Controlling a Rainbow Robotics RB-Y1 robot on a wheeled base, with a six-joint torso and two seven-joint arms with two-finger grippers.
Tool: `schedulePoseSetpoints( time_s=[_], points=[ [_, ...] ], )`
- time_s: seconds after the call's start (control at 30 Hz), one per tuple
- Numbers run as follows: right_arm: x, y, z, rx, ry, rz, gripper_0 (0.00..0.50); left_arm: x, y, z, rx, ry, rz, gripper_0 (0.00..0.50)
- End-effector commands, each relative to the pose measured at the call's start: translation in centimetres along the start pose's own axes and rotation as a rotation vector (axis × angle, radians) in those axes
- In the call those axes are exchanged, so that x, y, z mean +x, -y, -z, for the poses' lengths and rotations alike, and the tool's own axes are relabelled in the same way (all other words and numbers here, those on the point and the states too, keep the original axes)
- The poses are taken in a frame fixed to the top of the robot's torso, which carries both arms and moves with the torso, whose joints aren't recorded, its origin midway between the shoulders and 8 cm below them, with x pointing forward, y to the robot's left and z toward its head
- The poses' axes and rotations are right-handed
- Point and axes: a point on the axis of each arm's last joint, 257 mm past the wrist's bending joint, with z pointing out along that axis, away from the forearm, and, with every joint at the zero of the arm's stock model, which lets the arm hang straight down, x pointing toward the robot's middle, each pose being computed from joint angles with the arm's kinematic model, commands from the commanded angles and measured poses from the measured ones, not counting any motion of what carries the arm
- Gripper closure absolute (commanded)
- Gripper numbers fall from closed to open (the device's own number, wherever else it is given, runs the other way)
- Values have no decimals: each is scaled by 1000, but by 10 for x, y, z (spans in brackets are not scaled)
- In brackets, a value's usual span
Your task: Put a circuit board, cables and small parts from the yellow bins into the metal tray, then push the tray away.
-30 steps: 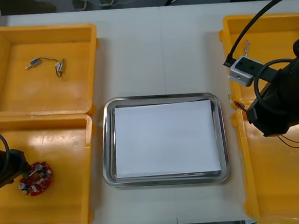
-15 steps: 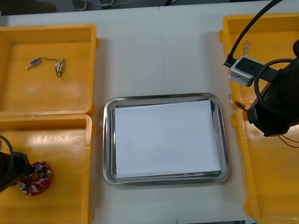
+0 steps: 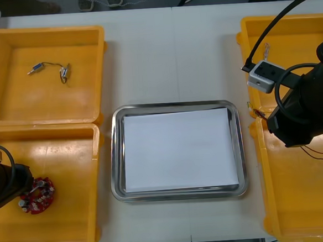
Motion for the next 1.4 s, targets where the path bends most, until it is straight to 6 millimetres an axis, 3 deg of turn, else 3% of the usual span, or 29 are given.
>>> schedulePoseSetpoints(
  time_s=[0.03, 0.23, 0.53, 0.67, 1.03, 1.4],
  points=[
    [0, 13, 10, 57, 1, -5, 500, -2, 20, 1, 41, 9, -44, 500],
    [0, 13, 11, 57, 2, -4, 500, -6, 25, 8, 47, 24, -61, 500],
    [0, 13, 10, 57, 2, -4, 500, -17, 29, 47, 4, 48, -147, 500],
    [-1, 12, 10, 57, 3, -2, 500, -22, 40, 63, 14, 76, -199, 500],
    [-1, 11, 11, 56, 5, 0, 500, -21, 93, 115, 73, 90, -375, 500],
    [-1, 11, 11, 56, 6, 5, 500, -11, 155, 129, 55, 115, -515, 500]
  ],
)
